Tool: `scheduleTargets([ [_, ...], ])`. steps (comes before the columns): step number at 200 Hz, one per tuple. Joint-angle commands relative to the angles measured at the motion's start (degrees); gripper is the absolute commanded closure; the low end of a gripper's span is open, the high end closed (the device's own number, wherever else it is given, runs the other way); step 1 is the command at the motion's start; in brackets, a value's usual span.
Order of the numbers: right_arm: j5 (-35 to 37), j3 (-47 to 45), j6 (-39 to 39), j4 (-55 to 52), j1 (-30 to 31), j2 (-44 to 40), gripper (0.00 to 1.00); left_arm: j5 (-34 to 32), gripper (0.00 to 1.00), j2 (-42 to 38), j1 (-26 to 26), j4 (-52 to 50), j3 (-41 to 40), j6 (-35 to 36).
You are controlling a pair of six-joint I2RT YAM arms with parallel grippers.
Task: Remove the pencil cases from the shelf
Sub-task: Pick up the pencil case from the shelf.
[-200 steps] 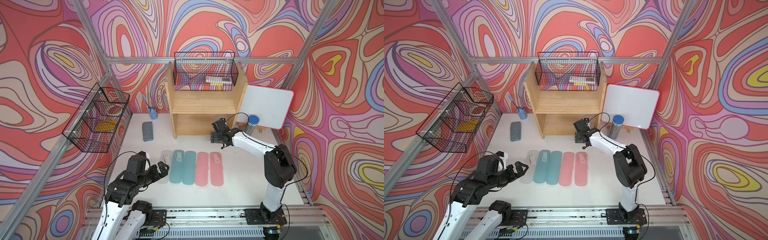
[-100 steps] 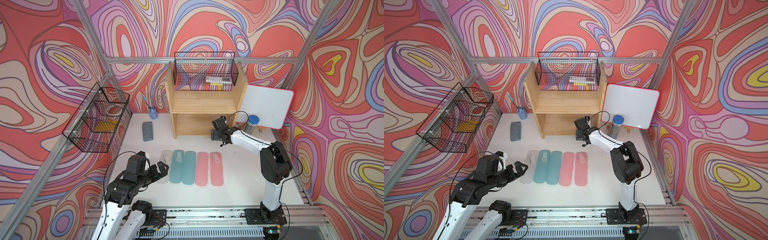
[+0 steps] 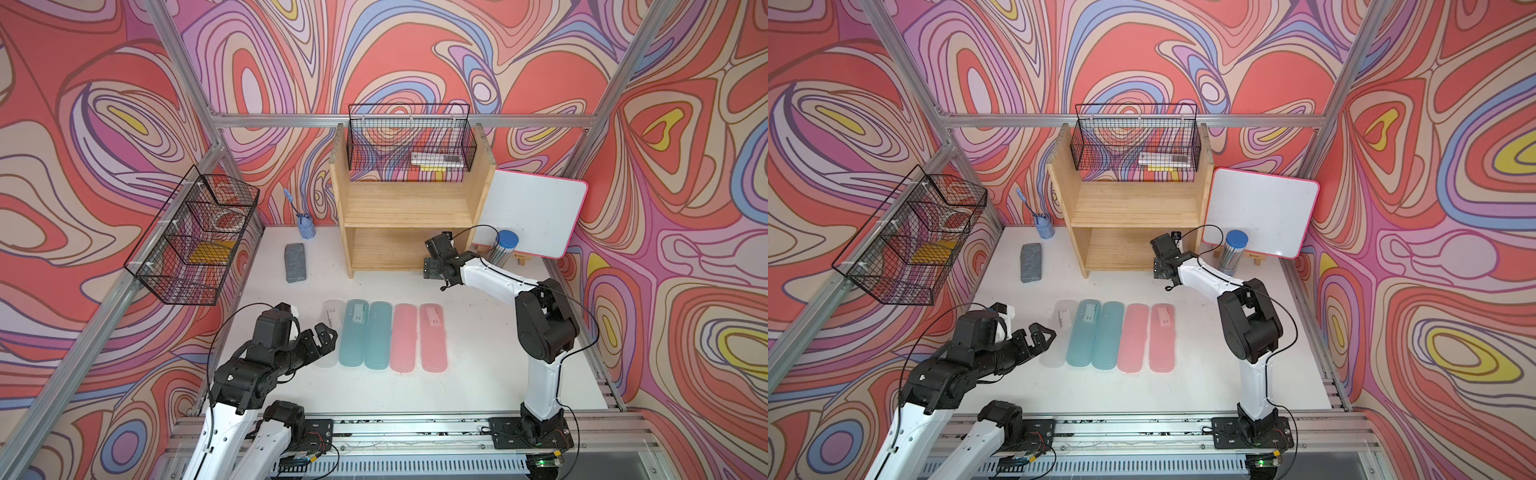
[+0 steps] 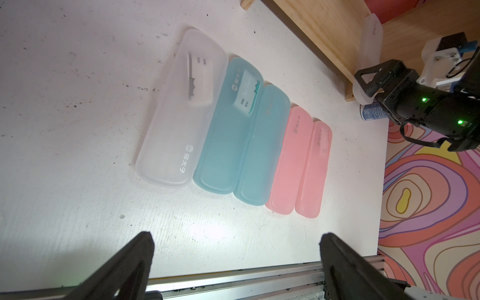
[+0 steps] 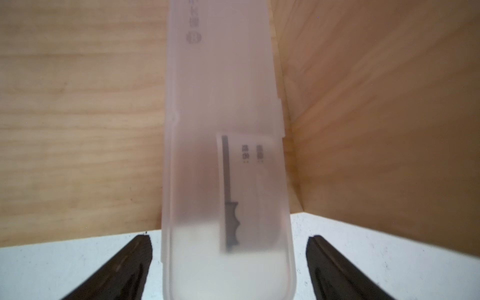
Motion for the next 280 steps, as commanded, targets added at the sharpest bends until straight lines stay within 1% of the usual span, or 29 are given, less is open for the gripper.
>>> scheduleTargets([
  [1, -1.02, 1.81, -0.47, 1.16, -0.44, 2.29, 0.06, -1.0, 0.01, 0.35, 0.25, -1.09, 1.7, 0.07],
  [49, -2.49, 4.25, -0.31, 0.49, -0.39, 4.05, 0.07, -1.06, 0.01, 0.7, 0.25, -0.88, 1.71, 0.02],
  [120, -0.29, 9.32, 1.33, -3.16, -0.4, 7.66, 0.07, -1.16, 0.01, 0.7, 0.24, -0.91, 1.73, 0.02],
  [177, 0.66, 13.67, 2.86, -5.81, -0.47, 11.04, 0.12, -1.84, 0.01, 0.19, 0.25, -1.92, 2.02, -0.13],
  [216, 0.17, 14.78, 3.94, -6.92, -0.76, 12.27, 0.2, -2.01, 0.01, -0.04, 0.25, -2.31, 1.99, -0.46],
  [258, -2.14, 12.75, 4.22, -5.55, -0.75, 10.79, 0.33, -2.04, 0.01, -0.6, 0.25, -2.23, 1.67, -0.94],
  [280, -3.37, 10.8, 4.21, -4.25, -0.79, 8.93, 0.35, -1.98, 0.01, -0.79, 0.25, -1.82, 1.33, -1.2],
])
